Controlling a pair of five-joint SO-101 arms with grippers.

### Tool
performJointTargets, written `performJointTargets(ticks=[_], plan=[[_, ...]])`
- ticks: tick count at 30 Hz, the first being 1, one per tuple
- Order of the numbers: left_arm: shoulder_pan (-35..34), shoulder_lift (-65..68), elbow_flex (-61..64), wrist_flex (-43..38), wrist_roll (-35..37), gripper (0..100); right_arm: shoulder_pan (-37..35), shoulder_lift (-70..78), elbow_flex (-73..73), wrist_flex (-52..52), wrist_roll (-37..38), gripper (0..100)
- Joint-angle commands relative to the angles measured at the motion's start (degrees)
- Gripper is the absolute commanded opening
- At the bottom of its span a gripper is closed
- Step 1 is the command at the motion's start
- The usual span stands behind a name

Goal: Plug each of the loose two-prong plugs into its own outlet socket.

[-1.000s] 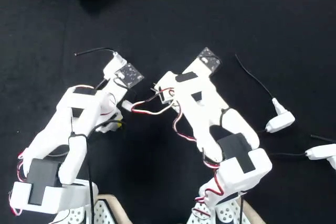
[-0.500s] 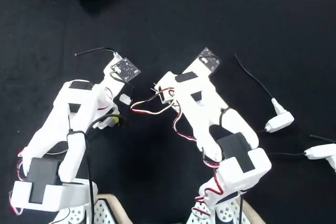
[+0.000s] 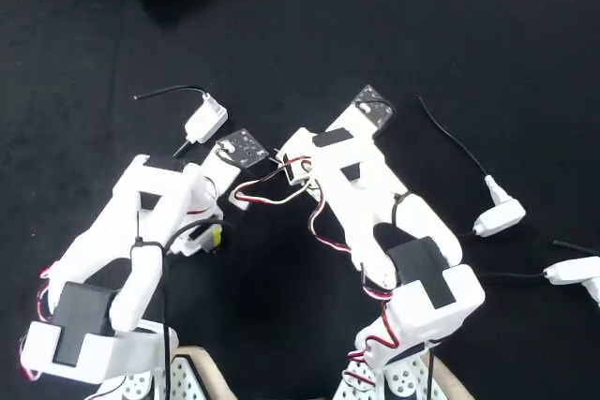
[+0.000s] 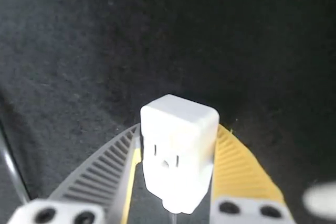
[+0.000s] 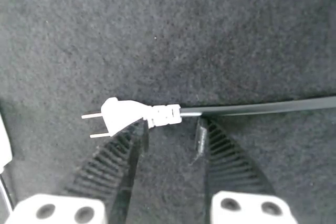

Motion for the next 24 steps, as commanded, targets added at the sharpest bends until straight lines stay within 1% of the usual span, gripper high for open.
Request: performJointTargets(ticks=[1,3,9,12,17,20,24], plan=[[0.22,-1.41,0.13,-1.49,0.97,23,1.49,-0.04,-0.84,1.23,0.44,17.0],[0.31,-1.41,-0.04,-1.49,0.88,25,1.49,-0.04,-0.84,1.23,0.44,17.0],[-1.36,-1.41,-0.13,-5.71,0.62,24,1.49,-0.04,-0.84,1.23,0.44,17.0],[-2.51,-1.41,-0.22,-5.98,0.62,24,1.41,-0.04,-0.84,1.23,0.44,17.0],[-2.15,-1.49,-0.31,-5.63,1.14,25,1.41,-0.04,-0.84,1.23,0.44,17.0],[-2.33,-1.58,-0.57,-6.07,3.25,25,1.41,-0.04,-0.84,1.23,0.44,17.0],[-3.30,-1.58,-2.24,-5.71,2.90,24,1.41,-0.04,-0.84,1.23,0.44,17.0]])
